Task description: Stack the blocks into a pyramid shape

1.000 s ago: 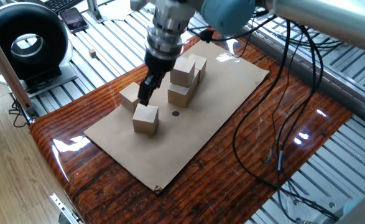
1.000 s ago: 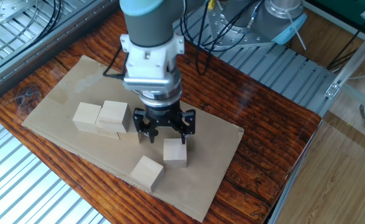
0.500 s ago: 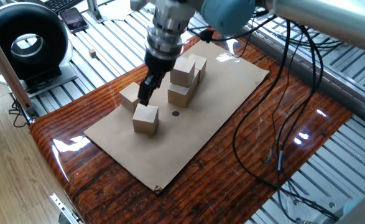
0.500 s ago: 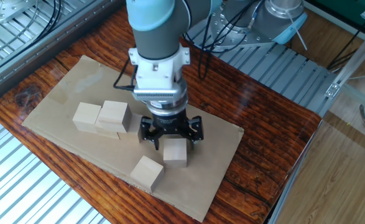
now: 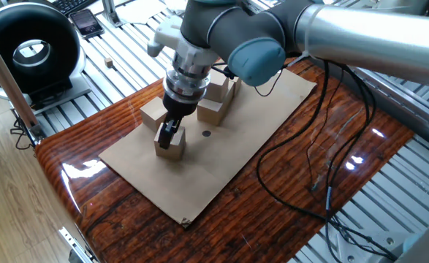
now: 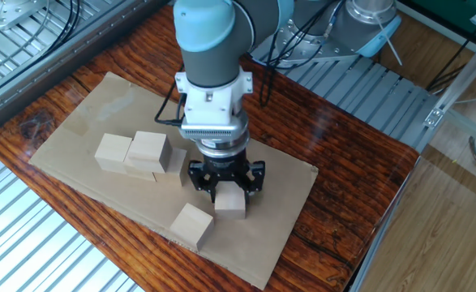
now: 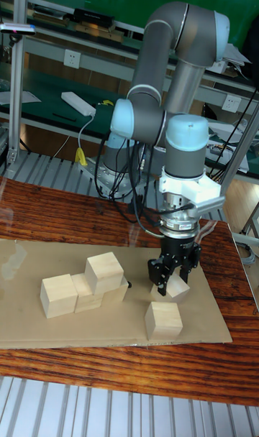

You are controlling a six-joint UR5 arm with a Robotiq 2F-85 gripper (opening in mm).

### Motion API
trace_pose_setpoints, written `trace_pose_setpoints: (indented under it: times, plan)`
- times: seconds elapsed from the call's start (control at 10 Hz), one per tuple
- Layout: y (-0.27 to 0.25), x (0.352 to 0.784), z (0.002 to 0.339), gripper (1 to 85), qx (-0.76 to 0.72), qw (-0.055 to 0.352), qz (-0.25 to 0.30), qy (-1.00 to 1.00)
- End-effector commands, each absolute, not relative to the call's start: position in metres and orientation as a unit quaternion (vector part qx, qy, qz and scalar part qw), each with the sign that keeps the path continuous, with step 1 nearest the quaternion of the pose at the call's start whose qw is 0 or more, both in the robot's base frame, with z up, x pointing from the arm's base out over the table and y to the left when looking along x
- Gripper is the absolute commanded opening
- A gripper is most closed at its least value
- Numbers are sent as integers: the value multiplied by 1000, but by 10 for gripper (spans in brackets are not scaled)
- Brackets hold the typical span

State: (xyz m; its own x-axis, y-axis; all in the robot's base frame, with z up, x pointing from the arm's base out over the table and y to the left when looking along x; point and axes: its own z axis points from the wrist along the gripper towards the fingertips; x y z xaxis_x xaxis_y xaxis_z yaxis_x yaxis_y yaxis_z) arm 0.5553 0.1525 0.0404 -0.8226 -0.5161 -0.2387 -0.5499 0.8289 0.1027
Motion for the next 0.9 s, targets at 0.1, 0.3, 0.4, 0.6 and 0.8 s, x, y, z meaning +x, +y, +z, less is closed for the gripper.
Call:
trace_pose_setpoints:
  times: [0.1,0.3,0.4,0.6,0.8]
  plan:
    - [130,543,61,200,-255,78,53,962]
    - [125,538,79,123,-247,65,48,966]
    - [125,536,86,123,-244,61,57,966]
    - [107,531,111,33,-244,44,50,968]
    - [94,524,134,10,-237,40,46,970]
